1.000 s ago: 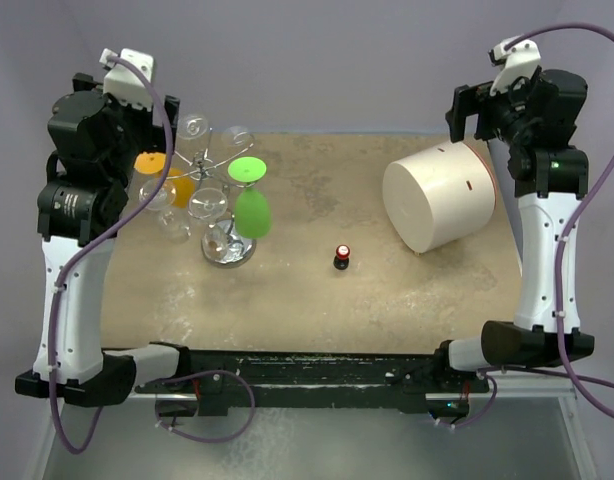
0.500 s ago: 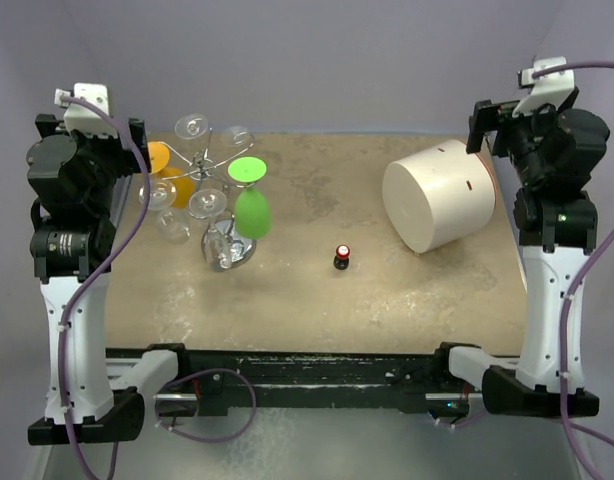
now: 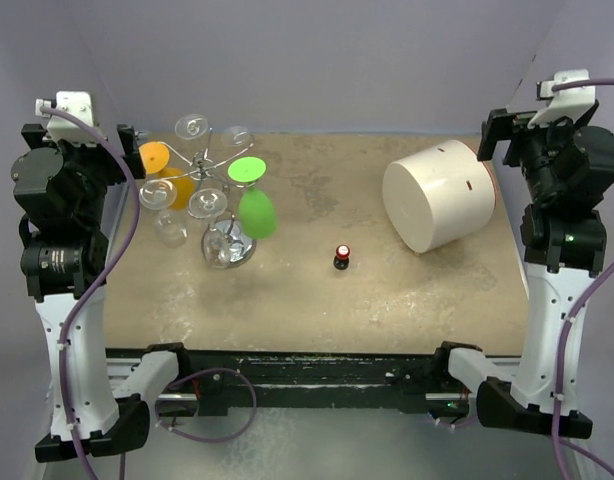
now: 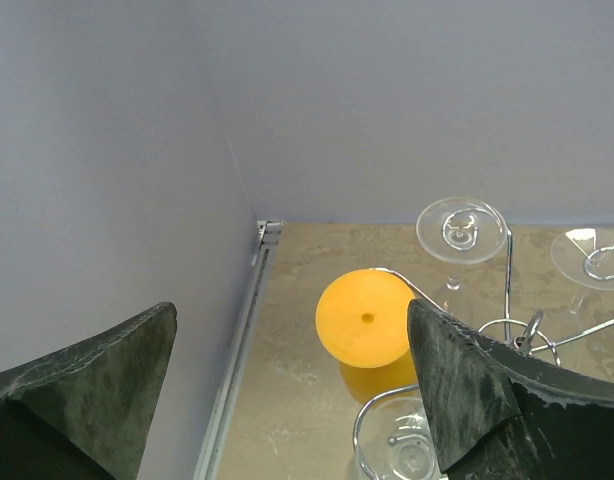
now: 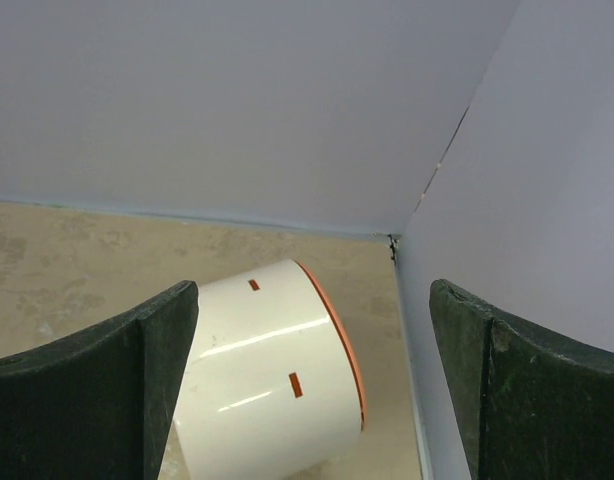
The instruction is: Place the wine glass upside down on the wine glass rack
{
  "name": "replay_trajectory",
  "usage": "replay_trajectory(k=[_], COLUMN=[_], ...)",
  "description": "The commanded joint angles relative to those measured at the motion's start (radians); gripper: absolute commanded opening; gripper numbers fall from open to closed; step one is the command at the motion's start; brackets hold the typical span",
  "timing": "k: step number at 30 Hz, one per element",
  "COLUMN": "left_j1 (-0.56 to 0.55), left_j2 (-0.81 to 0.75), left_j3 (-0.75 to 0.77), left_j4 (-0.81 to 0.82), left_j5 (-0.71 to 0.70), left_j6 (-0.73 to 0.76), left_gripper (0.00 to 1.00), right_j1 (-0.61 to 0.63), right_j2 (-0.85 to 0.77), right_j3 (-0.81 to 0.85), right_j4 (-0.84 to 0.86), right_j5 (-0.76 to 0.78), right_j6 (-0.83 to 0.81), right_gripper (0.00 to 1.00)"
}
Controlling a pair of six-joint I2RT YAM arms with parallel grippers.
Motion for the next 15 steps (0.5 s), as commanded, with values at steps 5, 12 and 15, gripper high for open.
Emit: replay_trajectory(k=[5, 12, 15], left_j1=[0.029, 0.035, 0.037], left_j2=[-0.008, 0.018, 0.04], left_j3=[0.039, 0.109, 0.144], left_j4=[-0.058, -0.116, -0.145], left_j5=[0.051, 0.046, 0.057], left_j6=[-0.023, -0.025, -0.008], left_gripper=[0.99, 0.99, 0.99], right_j1=[-0.028, -0.034, -0.037], right_j2=[-0.035, -0.024, -0.013], right_j3=[0.038, 0.071, 0.103], right_j4=[-0.024, -0.055, -0.09], right_j5=[-0.064, -0.037, -0.043], right_j6=[0.01, 0.037, 0.01], right_gripper=[1.0, 1.0, 1.0])
